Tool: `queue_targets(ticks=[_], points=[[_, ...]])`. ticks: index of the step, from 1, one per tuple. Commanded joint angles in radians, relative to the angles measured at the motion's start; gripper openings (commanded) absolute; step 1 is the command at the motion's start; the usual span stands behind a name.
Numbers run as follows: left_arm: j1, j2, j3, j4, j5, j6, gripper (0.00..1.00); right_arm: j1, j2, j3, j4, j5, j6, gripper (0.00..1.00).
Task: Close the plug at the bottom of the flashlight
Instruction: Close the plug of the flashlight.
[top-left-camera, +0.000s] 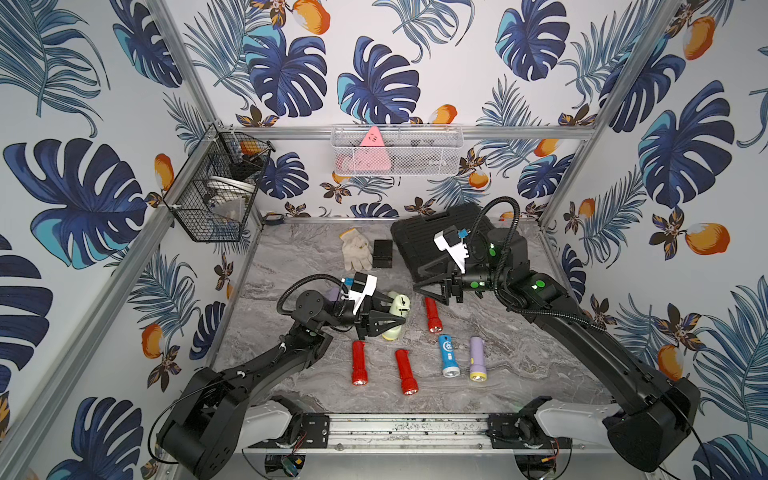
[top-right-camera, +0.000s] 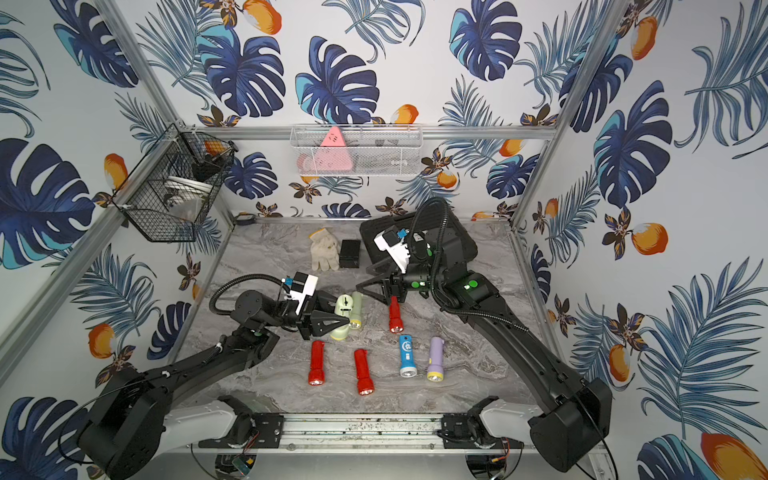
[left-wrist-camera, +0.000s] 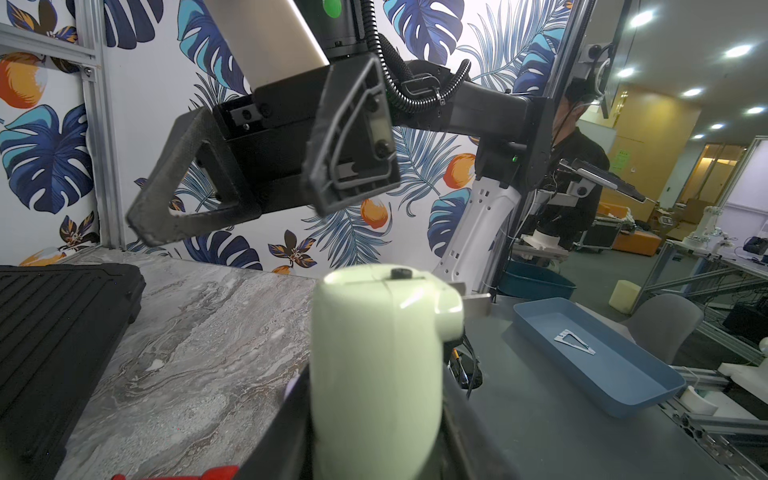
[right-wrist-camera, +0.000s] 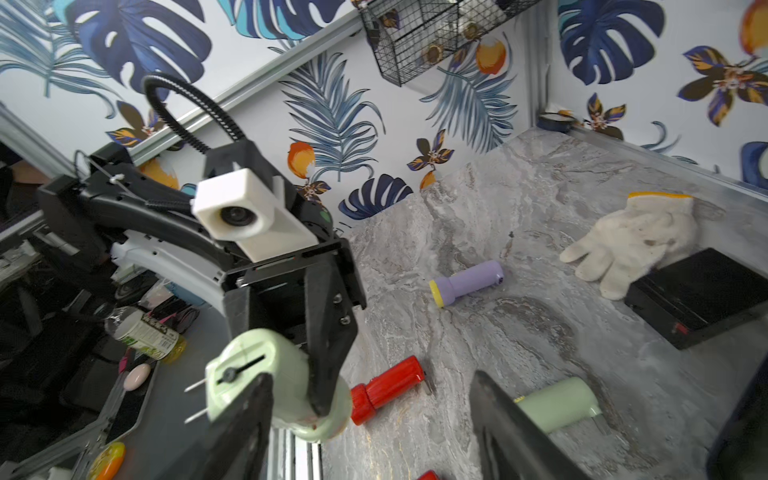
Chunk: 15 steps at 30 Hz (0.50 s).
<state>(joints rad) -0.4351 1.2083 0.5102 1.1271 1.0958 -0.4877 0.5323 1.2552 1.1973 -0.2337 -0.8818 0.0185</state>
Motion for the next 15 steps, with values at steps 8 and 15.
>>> queue_targets(ticks=[8, 15], points=[[-0.001, 0.028, 0.010, 0.072, 0.022, -0.025, 0.00, 0.016, 0.044, 0.015, 0.069, -0.185, 0.021, 0.81], [-0.001, 0.074, 0.013, 0.209, 0.047, -0.139, 0.00, 0.053, 0.075, 0.024, 0.056, -0.192, -0.007, 0.76]])
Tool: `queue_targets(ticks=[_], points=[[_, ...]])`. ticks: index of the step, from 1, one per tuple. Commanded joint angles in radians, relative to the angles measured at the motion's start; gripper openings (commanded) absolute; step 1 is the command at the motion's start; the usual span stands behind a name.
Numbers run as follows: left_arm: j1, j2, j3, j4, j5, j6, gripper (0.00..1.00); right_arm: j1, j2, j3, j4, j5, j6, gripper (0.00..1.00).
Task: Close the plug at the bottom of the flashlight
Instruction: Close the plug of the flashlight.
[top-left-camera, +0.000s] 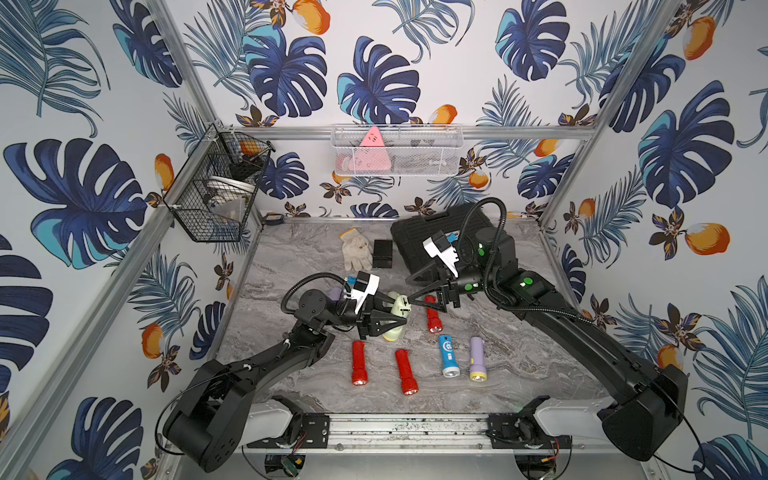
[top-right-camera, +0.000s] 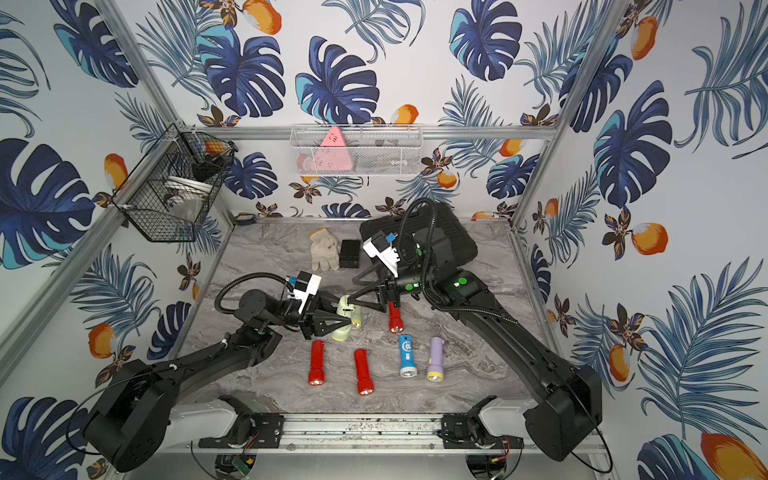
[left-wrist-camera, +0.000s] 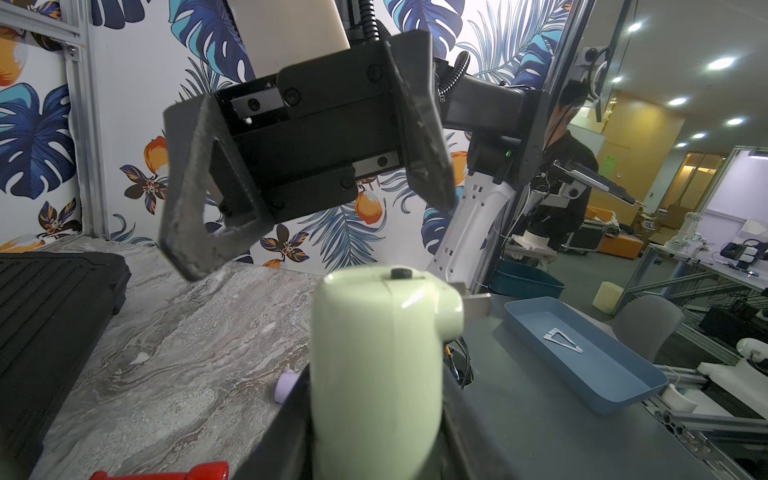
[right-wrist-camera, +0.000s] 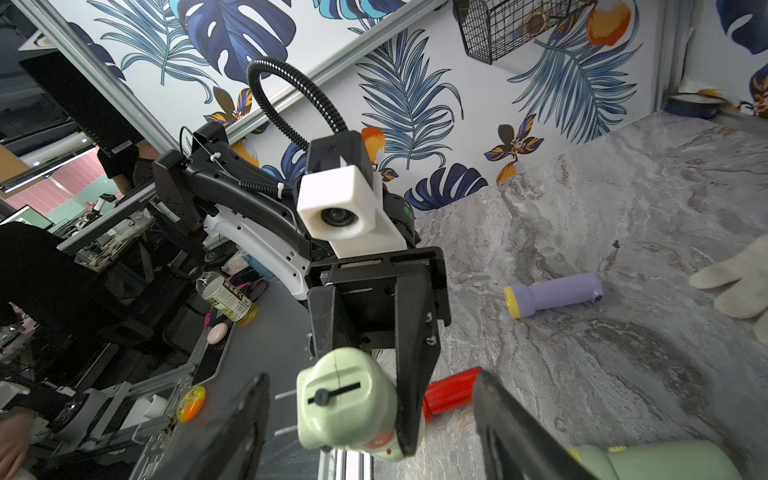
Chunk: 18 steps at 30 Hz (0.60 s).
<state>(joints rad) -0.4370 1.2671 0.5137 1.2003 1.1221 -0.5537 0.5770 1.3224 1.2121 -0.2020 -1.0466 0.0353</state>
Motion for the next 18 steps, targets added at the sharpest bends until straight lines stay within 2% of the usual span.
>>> queue_targets(ticks=[1, 7, 18], points=[[0.001, 0.026, 0.009, 0.171, 0.022, -0.098, 0.00, 0.013, 0.012, 0.009, 0.024, -0.029, -0.026, 0.75], [0.001, 0.071, 0.011, 0.285, 0.015, -0.169, 0.00, 0.021, 0.009, -0.002, 0.018, -0.018, -0.037, 0.65], [0.000, 0.017, 0.012, 0.122, 0.007, -0.064, 0.00, 0.023, 0.026, -0.007, 0.016, -0.016, -0.031, 0.59]])
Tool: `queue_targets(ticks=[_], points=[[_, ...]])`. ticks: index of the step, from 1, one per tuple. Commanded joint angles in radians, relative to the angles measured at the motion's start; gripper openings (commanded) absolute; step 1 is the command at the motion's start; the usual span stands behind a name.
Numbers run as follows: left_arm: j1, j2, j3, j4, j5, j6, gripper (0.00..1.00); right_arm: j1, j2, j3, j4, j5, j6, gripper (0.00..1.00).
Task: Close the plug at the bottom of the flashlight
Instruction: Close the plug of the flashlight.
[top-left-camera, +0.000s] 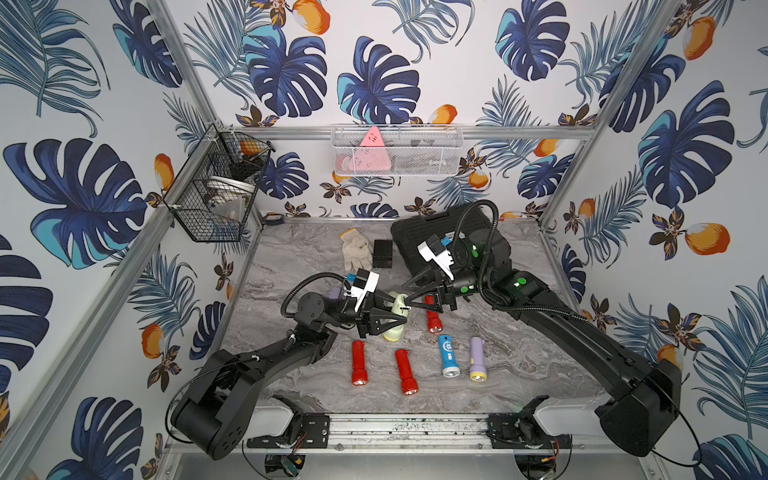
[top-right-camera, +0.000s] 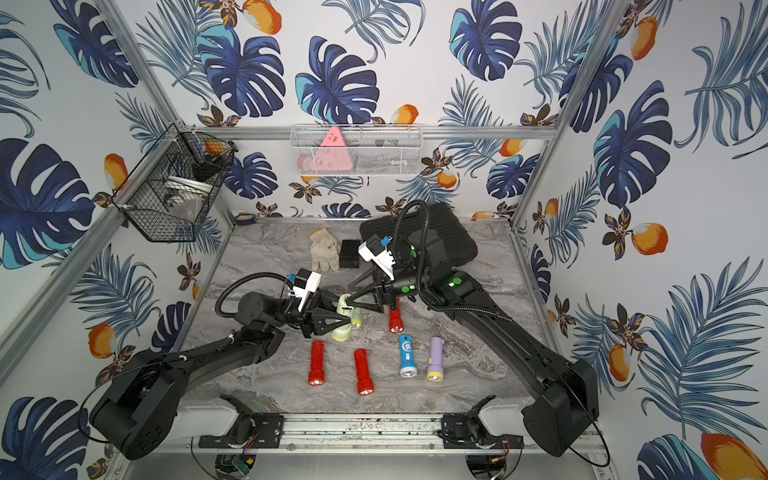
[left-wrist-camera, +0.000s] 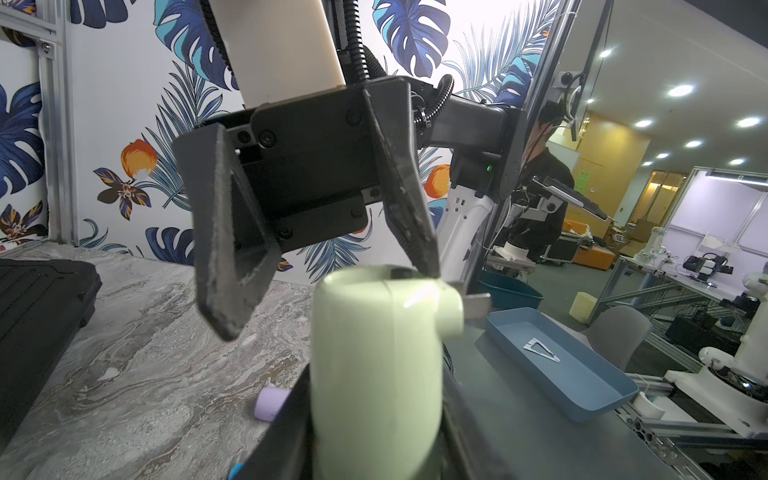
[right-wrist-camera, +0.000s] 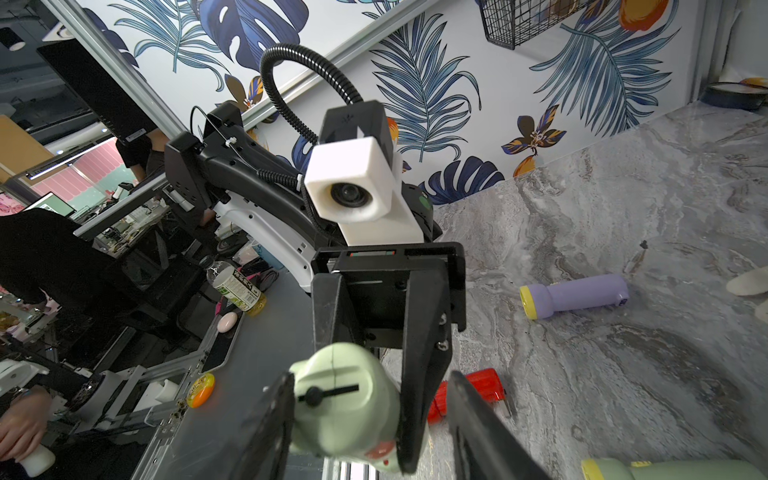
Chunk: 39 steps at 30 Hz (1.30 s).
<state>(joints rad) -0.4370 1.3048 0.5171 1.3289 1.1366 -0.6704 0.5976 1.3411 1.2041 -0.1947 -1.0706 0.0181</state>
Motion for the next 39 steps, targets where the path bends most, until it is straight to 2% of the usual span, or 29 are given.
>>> queue_targets(ticks=[1, 8, 15, 22, 33, 39], points=[[-0.002, -0.028, 0.010, -0.030, -0.007, 0.065, 0.00, 0.002, 0.010, 0.002, 0.008, 0.008, -0.015, 0.58], [-0.008, -0.073, 0.021, -0.181, -0.012, 0.166, 0.00, 0.013, 0.030, 0.012, -0.026, 0.022, -0.031, 0.52], [-0.008, -0.060, 0.017, -0.123, -0.015, 0.134, 0.00, 0.016, 0.032, -0.017, 0.010, 0.014, -0.002, 0.41], [-0.009, -0.047, 0.024, -0.065, -0.023, 0.100, 0.00, 0.016, 0.033, -0.031, 0.011, 0.006, 0.001, 0.26], [-0.008, -0.103, 0.049, -0.223, -0.028, 0.200, 0.00, 0.017, 0.043, -0.027, -0.026, 0.008, -0.021, 0.13], [-0.008, -0.113, 0.049, -0.229, -0.028, 0.201, 0.00, 0.017, 0.047, -0.024, -0.021, 0.004, -0.020, 0.08]])
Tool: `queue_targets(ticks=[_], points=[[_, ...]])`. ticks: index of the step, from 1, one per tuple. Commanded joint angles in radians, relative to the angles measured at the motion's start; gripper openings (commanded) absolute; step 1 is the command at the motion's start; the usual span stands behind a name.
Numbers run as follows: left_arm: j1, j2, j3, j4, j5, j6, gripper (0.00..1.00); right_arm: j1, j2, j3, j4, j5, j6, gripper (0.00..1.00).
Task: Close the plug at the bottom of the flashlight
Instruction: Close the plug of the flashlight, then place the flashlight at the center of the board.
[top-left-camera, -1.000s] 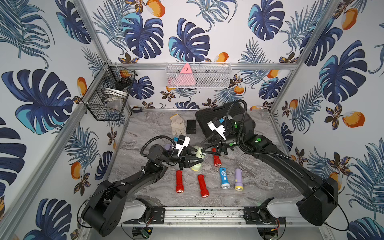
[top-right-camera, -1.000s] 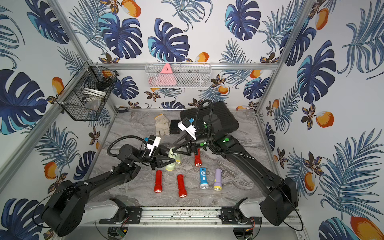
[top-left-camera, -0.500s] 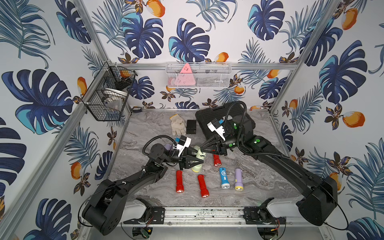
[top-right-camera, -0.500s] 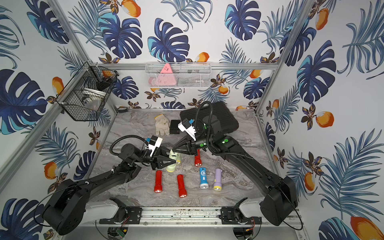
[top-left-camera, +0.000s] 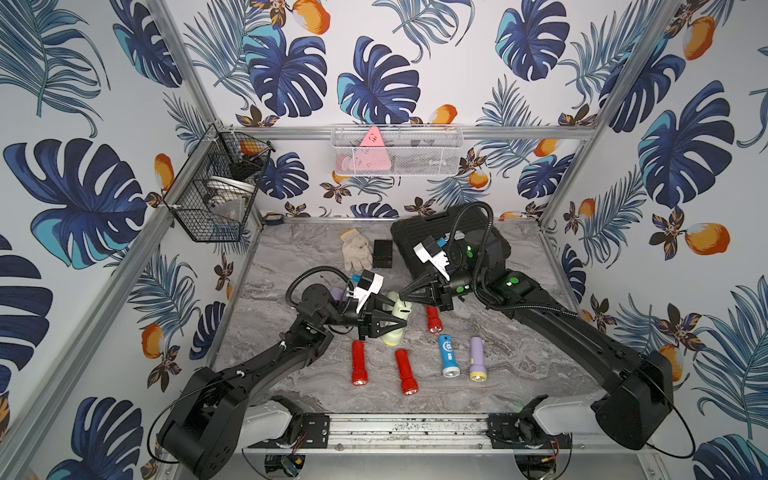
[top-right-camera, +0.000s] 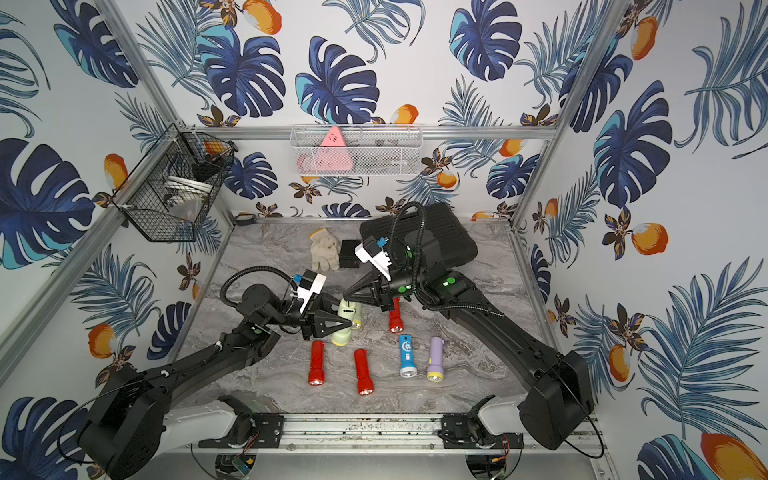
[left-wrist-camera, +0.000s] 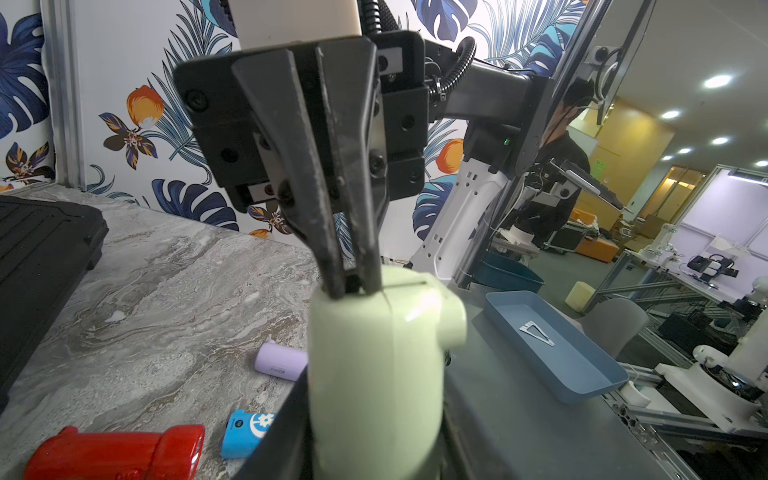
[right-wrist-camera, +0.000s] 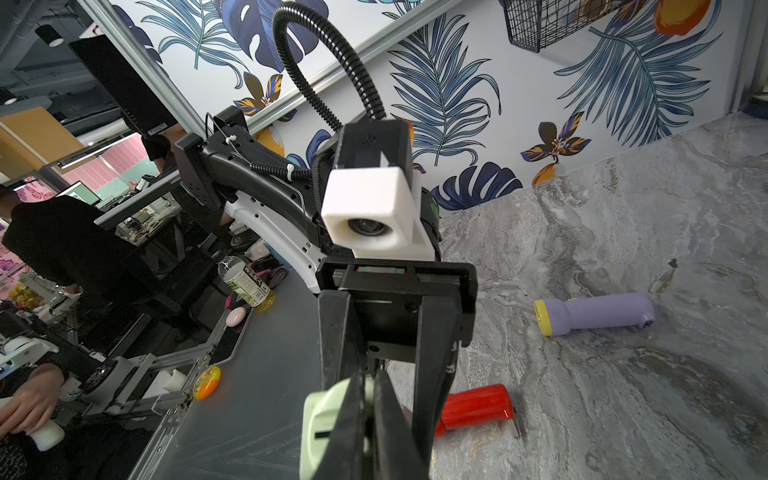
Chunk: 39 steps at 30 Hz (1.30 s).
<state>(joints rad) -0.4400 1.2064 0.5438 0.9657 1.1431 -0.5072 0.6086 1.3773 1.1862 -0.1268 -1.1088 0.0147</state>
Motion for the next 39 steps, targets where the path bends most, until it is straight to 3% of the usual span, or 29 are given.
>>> queue_targets(ticks=[1, 14, 21, 25, 27, 29, 32, 35, 39], points=[[-0.005, -0.015, 0.021, 0.136, -0.034, 0.036, 0.00, 0.005, 0.009, -0.005, -0.085, 0.044, -0.015, 0.07], [-0.011, -0.012, -0.011, 0.191, -0.017, -0.010, 0.00, -0.059, 0.026, 0.084, -0.050, 0.183, 0.003, 0.08], [-0.011, 0.002, -0.016, 0.198, -0.016, -0.014, 0.00, -0.072, 0.025, 0.141, -0.038, 0.227, 0.006, 0.28], [-0.012, 0.007, -0.013, 0.187, -0.021, -0.008, 0.00, -0.073, 0.011, 0.115, -0.015, 0.420, 0.037, 0.48], [-0.011, -0.003, -0.009, 0.120, -0.040, 0.033, 0.00, -0.074, 0.001, 0.086, 0.001, 0.602, 0.071, 0.64], [-0.012, -0.028, 0.000, -0.009, -0.077, 0.109, 0.00, -0.073, -0.007, 0.050, 0.012, 0.805, 0.097, 0.72], [-0.011, -0.079, 0.023, -0.250, -0.142, 0.257, 0.00, -0.092, -0.018, -0.003, 0.024, 1.014, 0.139, 0.83], [-0.011, -0.122, 0.052, -0.471, -0.229, 0.392, 0.00, -0.146, -0.010, -0.039, 0.011, 1.116, 0.202, 0.88], [-0.011, -0.133, 0.085, -0.654, -0.396, 0.442, 0.00, -0.270, 0.008, -0.099, 0.002, 1.081, 0.301, 0.97]])
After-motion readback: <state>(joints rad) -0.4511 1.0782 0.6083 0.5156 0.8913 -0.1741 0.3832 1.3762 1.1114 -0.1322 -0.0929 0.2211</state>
